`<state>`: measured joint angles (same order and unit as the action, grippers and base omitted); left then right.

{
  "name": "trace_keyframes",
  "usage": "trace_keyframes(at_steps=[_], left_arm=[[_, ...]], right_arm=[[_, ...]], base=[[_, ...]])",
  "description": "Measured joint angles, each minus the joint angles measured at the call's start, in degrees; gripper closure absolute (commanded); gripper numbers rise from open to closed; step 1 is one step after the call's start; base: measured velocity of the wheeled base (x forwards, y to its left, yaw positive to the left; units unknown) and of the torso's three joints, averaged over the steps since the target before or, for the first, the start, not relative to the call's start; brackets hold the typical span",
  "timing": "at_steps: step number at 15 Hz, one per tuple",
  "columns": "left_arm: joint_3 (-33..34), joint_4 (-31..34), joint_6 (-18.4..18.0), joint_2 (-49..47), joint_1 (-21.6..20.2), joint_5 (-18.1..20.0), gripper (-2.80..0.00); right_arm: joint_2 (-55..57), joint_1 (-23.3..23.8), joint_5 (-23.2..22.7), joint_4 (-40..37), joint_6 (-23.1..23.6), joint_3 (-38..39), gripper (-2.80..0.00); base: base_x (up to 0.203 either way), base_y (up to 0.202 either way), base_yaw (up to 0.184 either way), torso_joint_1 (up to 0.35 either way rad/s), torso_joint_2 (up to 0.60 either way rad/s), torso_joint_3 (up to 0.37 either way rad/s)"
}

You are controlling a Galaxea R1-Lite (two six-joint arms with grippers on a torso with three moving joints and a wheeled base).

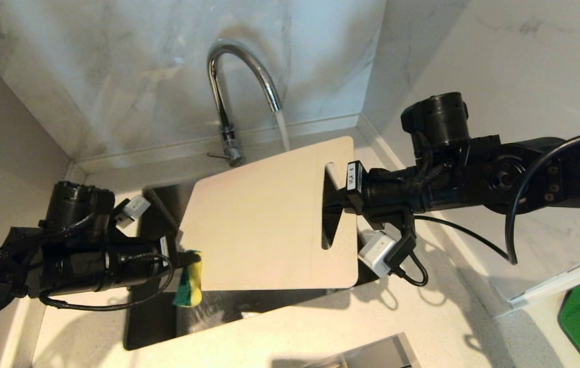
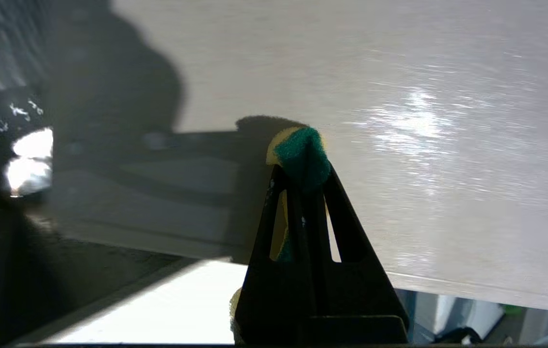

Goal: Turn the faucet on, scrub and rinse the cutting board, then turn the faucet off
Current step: Scrub the cutting board underwater

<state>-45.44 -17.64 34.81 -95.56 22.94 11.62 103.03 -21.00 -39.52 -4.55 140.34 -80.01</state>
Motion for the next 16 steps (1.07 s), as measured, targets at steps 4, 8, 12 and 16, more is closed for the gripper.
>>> trace_keyframes(at_steps=[4,8,12,16], left_arm=[[4.2,-2.9,-1.6,-0.2,-6.5,4.2,0.0],[6.1,-3.1,-3.9,-0.3,-13.2,8.4,0.0],[6.1,-3.1,-4.3,0.0,-16.5,10.3,0.0],[4.2,-3.2,-4.2,1.7,-16.8,11.2,0.0]], right_arm=[[0.0,0.0,0.0,0.1,-0.3,0.0,0.0],[0.0,0.0,0.0,1.3,-1.1,0.6,0.0],[0.0,0.0,0.0,1.3,-1.1,0.8,0.0],[-0.1,-0.1,-0.1,1.4,-0.8,1.0,0.0]], base=[[0.0,0.0,0.0,0.0,0.0,0.0],[0.0,0.0,0.0,0.0,0.0,0.0],[0.0,0.0,0.0,0.0,0.0,0.0],[0.0,0.0,0.0,0.0,0.0,0.0]])
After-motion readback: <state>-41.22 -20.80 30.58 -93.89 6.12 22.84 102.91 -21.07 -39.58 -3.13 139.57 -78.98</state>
